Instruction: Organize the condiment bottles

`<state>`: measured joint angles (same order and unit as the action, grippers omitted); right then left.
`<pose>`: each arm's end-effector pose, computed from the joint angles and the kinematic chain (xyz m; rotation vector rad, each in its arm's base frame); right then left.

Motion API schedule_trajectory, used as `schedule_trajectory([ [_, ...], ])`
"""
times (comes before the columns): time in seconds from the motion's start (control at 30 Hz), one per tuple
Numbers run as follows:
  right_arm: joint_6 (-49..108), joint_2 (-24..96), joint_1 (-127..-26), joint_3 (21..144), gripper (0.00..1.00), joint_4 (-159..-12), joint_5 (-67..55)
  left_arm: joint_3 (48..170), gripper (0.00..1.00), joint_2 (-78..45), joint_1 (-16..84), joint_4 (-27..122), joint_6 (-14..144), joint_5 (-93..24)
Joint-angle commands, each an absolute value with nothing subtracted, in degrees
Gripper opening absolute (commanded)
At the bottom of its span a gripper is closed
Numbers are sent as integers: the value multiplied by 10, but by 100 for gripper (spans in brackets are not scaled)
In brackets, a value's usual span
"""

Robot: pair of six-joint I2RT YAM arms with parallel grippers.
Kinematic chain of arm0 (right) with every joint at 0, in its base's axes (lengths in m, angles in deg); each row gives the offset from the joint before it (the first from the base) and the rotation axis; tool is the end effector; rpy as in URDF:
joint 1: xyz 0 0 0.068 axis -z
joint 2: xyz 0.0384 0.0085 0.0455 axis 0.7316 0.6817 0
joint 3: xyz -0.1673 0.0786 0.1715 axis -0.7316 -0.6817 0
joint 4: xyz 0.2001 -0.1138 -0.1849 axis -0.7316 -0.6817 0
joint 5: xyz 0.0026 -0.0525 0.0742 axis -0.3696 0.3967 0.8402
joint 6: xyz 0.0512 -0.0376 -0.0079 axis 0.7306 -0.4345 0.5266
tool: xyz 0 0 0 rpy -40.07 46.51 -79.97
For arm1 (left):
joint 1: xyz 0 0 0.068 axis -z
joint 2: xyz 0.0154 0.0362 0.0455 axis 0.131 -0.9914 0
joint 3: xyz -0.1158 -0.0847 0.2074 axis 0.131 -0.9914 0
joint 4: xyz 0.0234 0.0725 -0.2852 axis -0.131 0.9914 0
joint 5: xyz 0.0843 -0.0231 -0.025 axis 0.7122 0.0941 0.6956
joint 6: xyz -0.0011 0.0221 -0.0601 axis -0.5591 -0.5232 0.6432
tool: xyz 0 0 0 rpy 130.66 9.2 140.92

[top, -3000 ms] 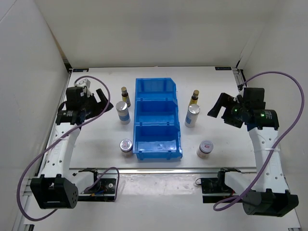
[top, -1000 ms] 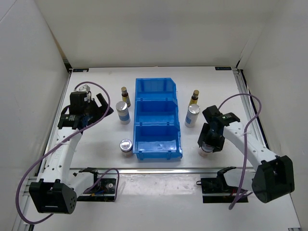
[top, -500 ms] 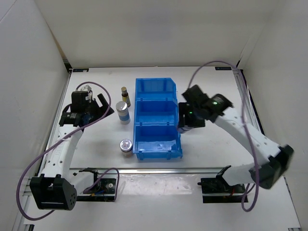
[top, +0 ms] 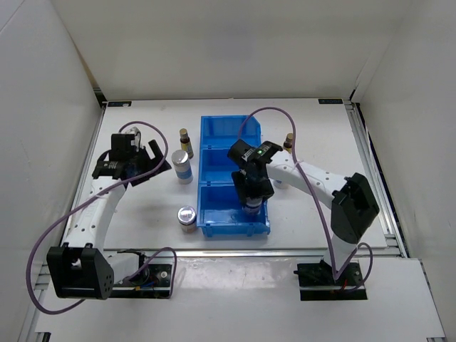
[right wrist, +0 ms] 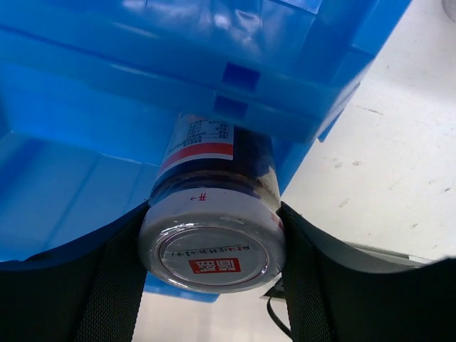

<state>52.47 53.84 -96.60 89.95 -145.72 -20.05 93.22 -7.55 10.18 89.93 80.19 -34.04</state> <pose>0.2453 0.2796 0.2133 -0.4788 2.8533 0.0923 0.2875 -0.0200 0.2521 -0.4626 2.4319 -0.3876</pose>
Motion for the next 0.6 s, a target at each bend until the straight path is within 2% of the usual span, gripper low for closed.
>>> schedule_trajectory([
  [0.0,519,546,-968,921,0,-1432,-206,953,100,-92,115,902,787,-358],
  [0.07,519,557,-968,915,1,-1425,-206,958,100,-92,120,902,782,-358],
  [0.13,519,557,-968,901,8,-1409,-206,958,100,-92,125,902,782,-358],
  [0.17,514,557,-968,893,18,-1409,-212,958,100,-87,125,902,777,-358],
  [0.23,514,557,-968,884,26,-1404,-212,958,100,-81,131,902,772,-365],
  [0.27,514,557,-968,879,36,-1397,-212,958,100,-75,137,902,772,-365],
  [0.33,509,557,-968,871,47,-1397,-219,953,100,-69,137,911,772,-372],
  [0.37,509,550,-968,871,58,-1397,-227,953,100,-62,137,917,772,-372],
  [0.43,509,535,-968,865,67,-1391,-234,953,100,-62,137,949,772,-372],
  [0.47,509,528,-968,859,82,-1391,-234,953,100,-62,137,962,772,-377],
  [0.57,504,498,-968,859,99,-1391,-248,958,100,-62,137,1006,772,-407],
])
